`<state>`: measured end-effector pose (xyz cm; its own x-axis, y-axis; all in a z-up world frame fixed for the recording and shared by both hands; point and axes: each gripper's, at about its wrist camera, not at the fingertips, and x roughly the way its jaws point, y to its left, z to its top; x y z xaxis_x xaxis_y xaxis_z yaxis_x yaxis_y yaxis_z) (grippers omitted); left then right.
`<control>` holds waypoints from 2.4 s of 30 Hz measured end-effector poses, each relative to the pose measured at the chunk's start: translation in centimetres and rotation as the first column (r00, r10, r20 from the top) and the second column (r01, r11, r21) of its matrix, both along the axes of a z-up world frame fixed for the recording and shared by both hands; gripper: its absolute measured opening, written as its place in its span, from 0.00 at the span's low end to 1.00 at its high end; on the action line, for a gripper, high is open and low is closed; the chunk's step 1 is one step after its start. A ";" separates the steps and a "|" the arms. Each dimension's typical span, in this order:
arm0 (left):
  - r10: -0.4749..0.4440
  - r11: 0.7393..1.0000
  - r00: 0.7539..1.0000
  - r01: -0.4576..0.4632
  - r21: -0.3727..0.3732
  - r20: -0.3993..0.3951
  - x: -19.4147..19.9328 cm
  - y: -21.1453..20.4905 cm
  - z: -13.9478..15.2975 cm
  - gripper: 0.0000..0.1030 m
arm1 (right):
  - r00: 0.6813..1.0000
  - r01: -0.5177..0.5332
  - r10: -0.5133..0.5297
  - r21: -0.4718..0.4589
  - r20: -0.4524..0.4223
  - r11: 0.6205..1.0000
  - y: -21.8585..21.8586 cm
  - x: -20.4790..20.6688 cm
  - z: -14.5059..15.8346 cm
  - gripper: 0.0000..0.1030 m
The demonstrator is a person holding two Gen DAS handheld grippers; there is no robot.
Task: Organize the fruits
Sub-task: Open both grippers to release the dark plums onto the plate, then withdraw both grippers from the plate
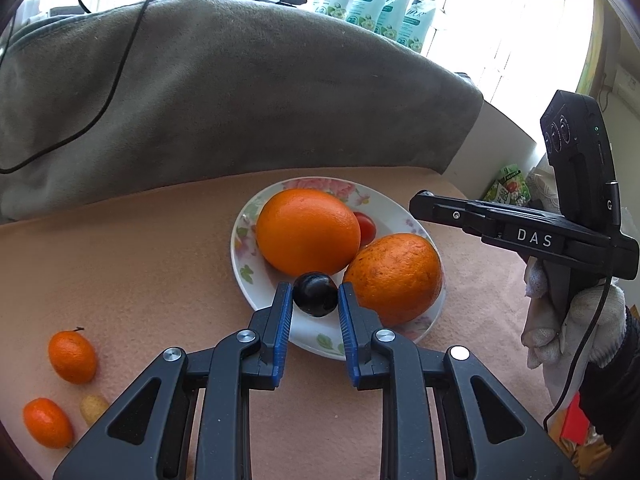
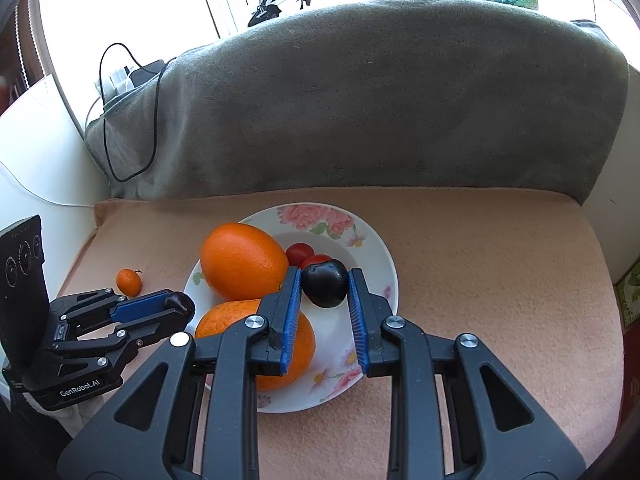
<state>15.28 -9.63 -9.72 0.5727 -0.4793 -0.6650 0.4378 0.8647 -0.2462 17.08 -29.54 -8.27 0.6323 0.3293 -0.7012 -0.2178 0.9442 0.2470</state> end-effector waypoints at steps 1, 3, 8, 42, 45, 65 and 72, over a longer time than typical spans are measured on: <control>0.000 1.000 1.000 0.000 0.001 0.001 0.0 0.0 0.0 0.22 | 1.000 -0.001 0.001 -0.001 0.001 1.000 0.0 0.0 0.0 0.24; 0.001 1.000 1.000 -0.001 -0.002 0.004 0.1 0.0 0.0 0.29 | 1.000 0.000 0.000 -0.004 0.004 1.000 0.1 -0.1 0.1 0.24; 0.001 1.000 1.000 -0.001 0.000 0.015 0.1 0.0 0.2 0.44 | 1.000 0.005 -0.005 -0.002 0.011 1.000 0.1 -0.2 0.4 0.45; 0.049 0.996 0.994 -0.057 0.071 0.102 -2.6 0.2 2.4 0.75 | 0.987 0.047 -0.033 -0.086 0.154 0.995 1.6 -3.3 4.1 0.96; 0.055 0.996 0.993 -0.063 0.069 0.108 -3.0 0.7 2.6 0.75 | 0.987 0.047 -0.031 -0.094 0.160 0.994 2.0 -3.8 4.4 0.96; 0.207 0.975 0.970 -0.216 0.059 0.127 -4.8 10.0 3.5 0.75 | 0.982 -0.035 0.047 -0.066 0.181 0.997 6.6 -7.1 5.9 0.98; 0.287 0.955 0.951 -0.294 0.046 0.117 -5.2 14.3 3.3 0.75 | 0.978 -0.106 0.115 -0.062 0.174 0.992 9.2 -7.5 5.7 0.98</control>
